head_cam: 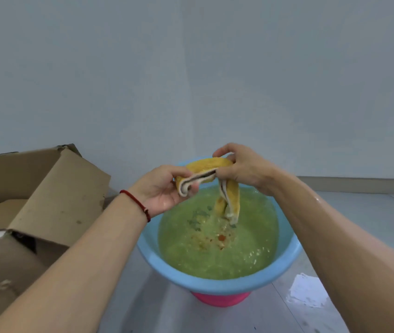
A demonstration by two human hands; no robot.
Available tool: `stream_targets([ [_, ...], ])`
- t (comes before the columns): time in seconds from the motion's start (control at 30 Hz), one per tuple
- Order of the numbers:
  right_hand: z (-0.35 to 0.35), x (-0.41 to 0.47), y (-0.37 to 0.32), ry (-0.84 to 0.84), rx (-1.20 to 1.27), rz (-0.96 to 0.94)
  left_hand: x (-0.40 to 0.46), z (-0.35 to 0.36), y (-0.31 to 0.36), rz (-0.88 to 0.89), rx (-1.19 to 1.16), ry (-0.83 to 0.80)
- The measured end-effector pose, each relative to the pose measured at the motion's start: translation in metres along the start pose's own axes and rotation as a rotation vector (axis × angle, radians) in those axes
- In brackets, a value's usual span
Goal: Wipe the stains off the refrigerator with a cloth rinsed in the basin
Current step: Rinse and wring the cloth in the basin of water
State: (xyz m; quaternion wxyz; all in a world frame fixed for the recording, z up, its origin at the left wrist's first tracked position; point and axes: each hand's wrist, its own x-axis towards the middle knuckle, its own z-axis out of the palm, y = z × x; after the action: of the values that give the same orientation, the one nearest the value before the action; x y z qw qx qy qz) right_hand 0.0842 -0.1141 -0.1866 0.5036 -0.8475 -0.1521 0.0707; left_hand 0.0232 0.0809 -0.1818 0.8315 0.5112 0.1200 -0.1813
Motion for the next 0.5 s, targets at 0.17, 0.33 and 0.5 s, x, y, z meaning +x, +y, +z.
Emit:
stream_targets([
  [0.17,-0.002,-0.004,-0.006,0.028,0.178,0.052,0.01,0.0,-0.041,0.015,0.571,-0.143],
  [0.33,0.005,-0.01,-0.007,-0.134,0.592,0.145,0.023,0.017,-0.066,0.046,0.738,-0.179],
  [0.5,-0.004,-0.017,0.005,-0.282,0.803,0.126,0.037,0.016,-0.076,0.041,0.424,-0.108],
])
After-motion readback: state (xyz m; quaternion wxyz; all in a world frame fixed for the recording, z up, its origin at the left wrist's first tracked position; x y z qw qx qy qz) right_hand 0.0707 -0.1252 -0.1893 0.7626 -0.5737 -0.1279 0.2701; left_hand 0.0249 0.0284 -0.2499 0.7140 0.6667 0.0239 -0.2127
